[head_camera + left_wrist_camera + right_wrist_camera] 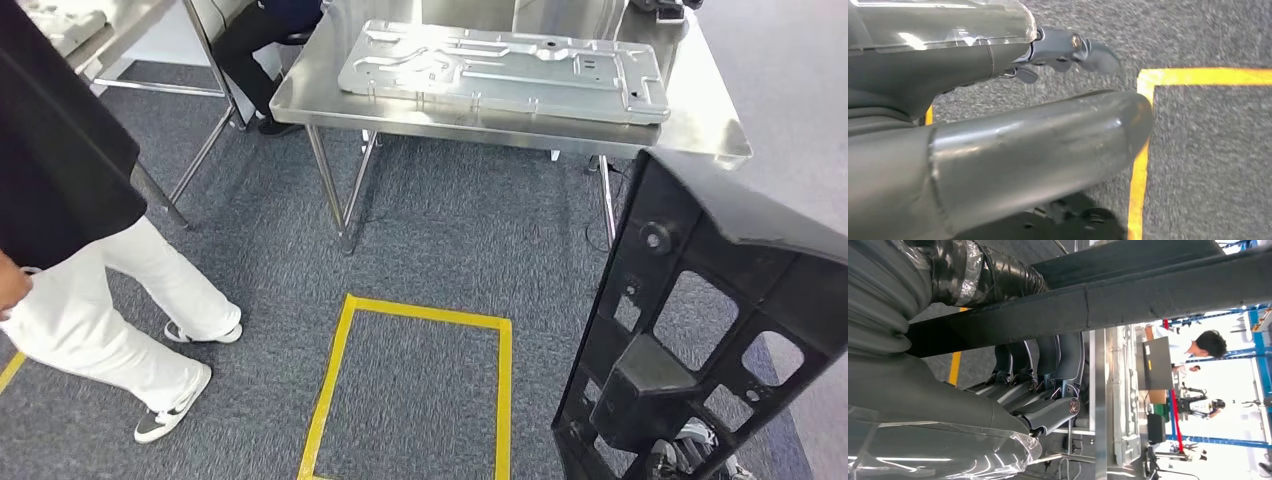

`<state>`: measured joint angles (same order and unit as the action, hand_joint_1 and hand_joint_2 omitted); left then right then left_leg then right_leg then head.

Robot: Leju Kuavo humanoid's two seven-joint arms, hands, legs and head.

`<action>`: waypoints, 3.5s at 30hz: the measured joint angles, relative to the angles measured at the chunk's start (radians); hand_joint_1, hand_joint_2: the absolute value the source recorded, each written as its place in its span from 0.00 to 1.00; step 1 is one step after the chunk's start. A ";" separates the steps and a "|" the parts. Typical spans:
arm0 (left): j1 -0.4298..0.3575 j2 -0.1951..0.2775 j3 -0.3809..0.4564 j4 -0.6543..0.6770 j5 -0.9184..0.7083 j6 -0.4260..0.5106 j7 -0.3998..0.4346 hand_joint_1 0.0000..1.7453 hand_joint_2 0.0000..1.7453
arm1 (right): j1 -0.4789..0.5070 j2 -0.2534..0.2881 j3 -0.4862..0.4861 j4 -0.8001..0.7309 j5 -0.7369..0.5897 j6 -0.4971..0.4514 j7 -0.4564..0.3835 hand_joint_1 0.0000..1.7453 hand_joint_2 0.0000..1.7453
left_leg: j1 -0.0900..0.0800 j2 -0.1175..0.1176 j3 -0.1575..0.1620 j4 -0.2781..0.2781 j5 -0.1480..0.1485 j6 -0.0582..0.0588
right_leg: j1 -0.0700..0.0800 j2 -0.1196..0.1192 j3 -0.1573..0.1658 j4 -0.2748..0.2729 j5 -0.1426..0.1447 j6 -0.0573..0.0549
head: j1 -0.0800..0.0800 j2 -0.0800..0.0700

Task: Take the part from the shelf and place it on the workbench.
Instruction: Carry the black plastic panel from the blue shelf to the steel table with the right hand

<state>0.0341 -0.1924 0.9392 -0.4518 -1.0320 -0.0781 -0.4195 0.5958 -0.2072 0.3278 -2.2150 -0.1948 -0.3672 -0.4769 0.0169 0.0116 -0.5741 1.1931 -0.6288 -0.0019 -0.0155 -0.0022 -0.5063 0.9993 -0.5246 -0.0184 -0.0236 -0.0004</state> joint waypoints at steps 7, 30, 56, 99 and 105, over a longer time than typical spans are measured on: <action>0.012 0.013 0.016 0.015 -0.004 0.006 0.003 0.00 0.00 | -0.002 0.000 0.007 0.004 0.013 -0.020 0.007 1.00 1.00 | -0.012 -0.008 -0.066 -0.084 0.174 0.022 | 0.007 0.018 0.095 0.000 -0.086 0.009 | 0.000 0.000; -0.015 0.022 0.058 0.034 -0.044 0.014 0.011 0.00 0.00 | -0.019 -0.028 0.076 0.019 0.071 -0.145 0.089 1.00 1.00 | 0.005 -0.019 0.116 0.001 -0.009 -0.005 | 0.004 -0.009 -0.071 0.039 0.042 -0.005 | 0.000 0.000; 0.028 -0.004 0.182 -0.035 -0.190 -0.064 0.027 0.00 0.00 | 0.013 0.005 -0.117 0.024 1.003 -0.255 0.575 1.00 1.00 | -0.006 -0.027 0.178 -0.163 0.015 0.019 | 0.013 0.003 -0.133 0.090 0.050 0.021 | 0.003 0.000; -0.043 0.073 0.229 0.110 -0.363 -0.010 -0.003 0.00 0.00 | -0.865 0.039 0.174 0.491 1.238 0.405 0.664 1.00 1.00 | -0.015 -0.025 -0.131 -0.115 0.201 0.020 | 0.009 0.010 0.082 0.009 -0.062 0.001 | -0.005 0.000; -0.053 0.080 0.230 0.115 -0.362 -0.008 -0.005 0.00 0.00 | -0.871 0.037 0.178 0.512 1.233 0.409 0.674 1.00 1.00 | -0.013 -0.024 -0.102 -0.155 0.244 0.044 | 0.005 0.011 0.082 0.057 -0.131 0.038 | -0.003 0.000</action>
<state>-0.0184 -0.1122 1.1694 -0.3365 -1.3939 -0.0860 -0.4241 -0.2751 -0.1698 0.5062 -1.7028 1.0387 0.0418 0.1967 0.0039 -0.0126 -0.6756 1.0386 -0.3852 0.0421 -0.0102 0.0089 -0.4246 1.0560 -0.6559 0.0199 -0.0267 -0.0001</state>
